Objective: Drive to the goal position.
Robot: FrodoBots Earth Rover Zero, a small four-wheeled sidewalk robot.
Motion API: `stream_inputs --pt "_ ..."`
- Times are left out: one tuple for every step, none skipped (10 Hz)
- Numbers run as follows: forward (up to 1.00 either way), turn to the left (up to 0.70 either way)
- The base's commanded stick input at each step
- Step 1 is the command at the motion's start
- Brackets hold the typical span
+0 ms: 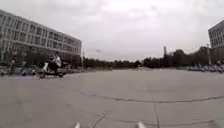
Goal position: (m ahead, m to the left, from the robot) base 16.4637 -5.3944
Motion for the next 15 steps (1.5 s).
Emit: stream_inputs --pt "0.85 0.07" --pt "0.85 0.24" --pt "0.85 0.2" --pt "0.85 0.06" --pt "0.85 0.0" --pt "0.85 0.0" --pt "0.85 0.0" --pt "0.85 0.0" --pt "0.85 0.0" --pt "0.85 0.0" --pt "0.85 0.0" --pt "0.85 0.0" --pt "0.85 0.0" --pt "0.85 0.0" --pt "0.85 0.0"
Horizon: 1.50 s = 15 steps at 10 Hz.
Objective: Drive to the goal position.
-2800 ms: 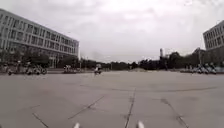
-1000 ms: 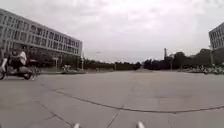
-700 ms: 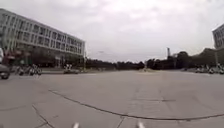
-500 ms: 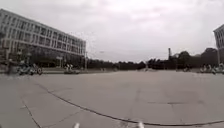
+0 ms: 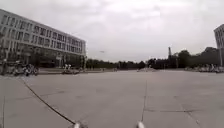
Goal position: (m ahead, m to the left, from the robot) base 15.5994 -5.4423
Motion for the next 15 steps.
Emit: stream_inputs --pt "0.85 0.0" --pt "0.85 0.0" --pt "0.85 0.0" --pt "0.85 0.0" --pt "0.85 0.0" --pt "0.85 0.0" --pt "0.85 0.0" --pt "0.85 0.0" --pt "0.85 0.0" --pt "0.85 0.0" --pt "0.85 0.0" --pt "0.85 0.0" --pt "0.85 0.0" --pt "0.85 0.0" --pt "0.85 0.01"
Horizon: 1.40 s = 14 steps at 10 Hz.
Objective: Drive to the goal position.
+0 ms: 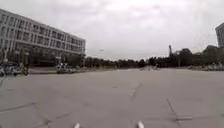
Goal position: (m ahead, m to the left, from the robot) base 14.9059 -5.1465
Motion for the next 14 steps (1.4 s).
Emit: stream_inputs --pt "0.85 0.03" --pt "0.85 0.03" --pt "0.85 0.03" --pt "0.85 0.03" --pt "0.85 0.03" --pt "0.85 0.03" --pt "0.85 0.03" --pt "0.85 0.05" --pt "0.85 0.09" --pt "0.85 0.16" --pt "0.85 0.24" --pt "0.85 0.28" --pt "0.85 0.15" --pt "0.85 0.0"
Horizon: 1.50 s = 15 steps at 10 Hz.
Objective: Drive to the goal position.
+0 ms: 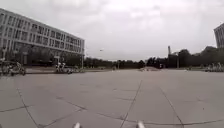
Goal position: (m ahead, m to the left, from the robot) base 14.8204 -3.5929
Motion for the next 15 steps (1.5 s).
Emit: stream_inputs --pt "0.85 0.0" --pt "0.85 0.0" --pt "0.85 0.0" --pt "0.85 0.0" --pt "0.85 0.0" --pt "0.85 0.0" --pt "0.85 0.0" --pt "0.85 0.0" --pt "0.85 0.0" --pt "0.85 0.0" --pt "0.85 0.0" --pt "0.85 0.0" --pt "0.85 0.0" --pt "0.85 0.0" --pt "0.85 0.0"
